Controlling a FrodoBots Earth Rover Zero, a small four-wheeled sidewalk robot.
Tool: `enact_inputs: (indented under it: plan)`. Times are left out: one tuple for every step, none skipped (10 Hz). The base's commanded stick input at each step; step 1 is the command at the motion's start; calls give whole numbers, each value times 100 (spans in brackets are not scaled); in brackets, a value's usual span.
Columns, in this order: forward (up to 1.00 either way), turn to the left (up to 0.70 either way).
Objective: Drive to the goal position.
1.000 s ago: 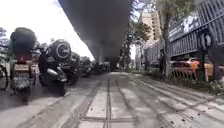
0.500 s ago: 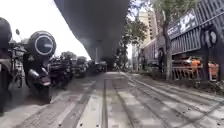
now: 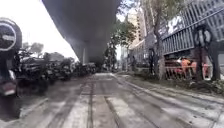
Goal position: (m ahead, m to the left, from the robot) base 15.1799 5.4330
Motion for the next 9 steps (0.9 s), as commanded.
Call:
enact_inputs:
  plan:
    - [70,14]
    - [70,14]
    - [70,14]
    - [70,13]
    - [70,0]
    - [70,0]
    - [70,0]
    - [70,0]
    - [70,0]
